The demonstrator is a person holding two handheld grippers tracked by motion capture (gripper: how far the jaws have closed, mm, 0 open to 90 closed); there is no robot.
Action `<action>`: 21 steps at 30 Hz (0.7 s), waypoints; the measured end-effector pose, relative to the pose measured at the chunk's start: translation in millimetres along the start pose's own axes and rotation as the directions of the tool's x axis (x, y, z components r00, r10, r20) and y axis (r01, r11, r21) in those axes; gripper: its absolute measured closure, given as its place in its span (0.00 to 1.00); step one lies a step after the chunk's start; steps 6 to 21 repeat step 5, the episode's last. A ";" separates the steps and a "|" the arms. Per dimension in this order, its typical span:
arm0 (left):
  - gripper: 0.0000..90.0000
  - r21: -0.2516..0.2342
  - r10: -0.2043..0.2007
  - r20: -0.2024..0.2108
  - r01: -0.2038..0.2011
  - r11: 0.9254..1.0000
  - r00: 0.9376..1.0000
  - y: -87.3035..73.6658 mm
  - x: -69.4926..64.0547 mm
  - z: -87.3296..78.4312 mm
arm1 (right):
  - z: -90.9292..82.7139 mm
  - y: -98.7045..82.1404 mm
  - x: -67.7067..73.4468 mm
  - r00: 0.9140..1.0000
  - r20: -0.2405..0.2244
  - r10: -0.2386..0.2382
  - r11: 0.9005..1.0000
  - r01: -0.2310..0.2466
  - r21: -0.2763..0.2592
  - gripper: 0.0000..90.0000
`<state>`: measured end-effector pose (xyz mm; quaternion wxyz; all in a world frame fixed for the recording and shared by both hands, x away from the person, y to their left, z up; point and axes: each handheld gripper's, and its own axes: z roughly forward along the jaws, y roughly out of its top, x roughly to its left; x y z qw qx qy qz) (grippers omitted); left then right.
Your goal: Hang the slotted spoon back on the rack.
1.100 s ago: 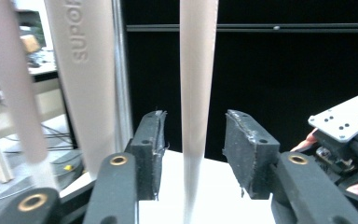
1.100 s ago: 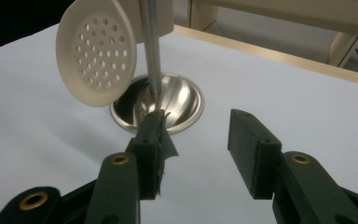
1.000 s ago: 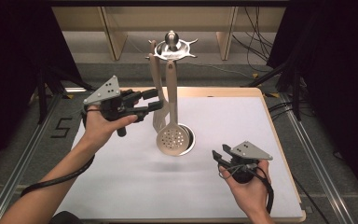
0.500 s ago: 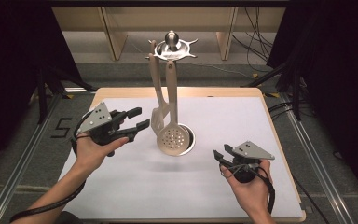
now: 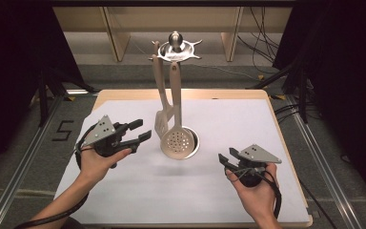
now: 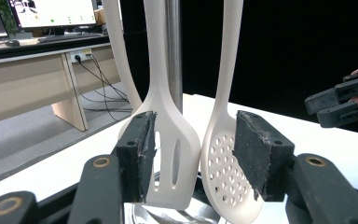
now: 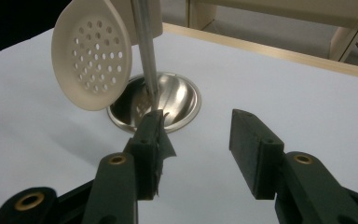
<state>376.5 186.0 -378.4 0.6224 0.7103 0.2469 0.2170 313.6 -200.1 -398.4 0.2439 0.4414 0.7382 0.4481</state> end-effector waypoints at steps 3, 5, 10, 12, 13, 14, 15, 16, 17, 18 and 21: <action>0.53 0.010 0.000 -0.001 0.000 1.000 1.000 -2.5 0.2 1.7 | -1.2 -0.2 -0.7 1.000 0.002 0.007 1.000 -0.007 0.009 0.62; 0.53 0.013 -0.003 -0.002 0.003 1.000 1.000 -3.1 0.4 2.8 | -0.9 0.0 -2.1 1.000 0.006 -0.003 1.000 0.003 -0.003 0.62; 0.53 0.013 -0.003 -0.002 0.003 1.000 1.000 -3.1 0.4 2.8 | -0.9 0.0 -2.1 1.000 0.006 -0.003 1.000 0.003 -0.003 0.62; 0.53 0.013 -0.003 -0.002 0.003 1.000 1.000 -3.1 0.4 2.8 | -0.9 0.0 -2.1 1.000 0.006 -0.003 1.000 0.003 -0.003 0.62; 0.53 0.013 -0.003 -0.002 0.003 1.000 1.000 -3.1 0.4 2.8 | -0.9 0.0 -2.1 1.000 0.006 -0.003 1.000 0.003 -0.003 0.62; 0.53 0.013 -0.003 -0.002 0.003 1.000 1.000 -3.1 0.4 2.8 | -0.9 0.0 -2.1 1.000 0.006 -0.003 1.000 0.003 -0.003 0.62; 0.53 0.013 -0.003 -0.002 0.003 1.000 1.000 -3.1 0.4 2.8 | -0.9 0.0 -2.1 1.000 0.006 -0.003 1.000 0.003 -0.003 0.62; 0.53 0.013 -0.003 -0.002 0.003 1.000 1.000 -3.1 0.4 2.8 | -0.9 0.0 -2.1 1.000 0.006 -0.003 1.000 0.003 -0.003 0.62; 0.53 0.013 -0.003 -0.002 0.003 1.000 1.000 -3.1 0.4 2.8 | -0.9 0.0 -2.1 1.000 0.006 -0.003 1.000 0.003 -0.003 0.62; 0.53 0.013 -0.003 -0.002 0.003 1.000 1.000 -3.1 0.4 2.8 | -0.9 0.0 -2.1 1.000 0.006 -0.003 1.000 0.003 -0.003 0.62; 0.53 0.013 -0.003 -0.002 0.003 1.000 1.000 -3.1 0.4 2.8 | -0.9 0.0 -2.1 1.000 0.006 -0.003 1.000 0.003 -0.003 0.62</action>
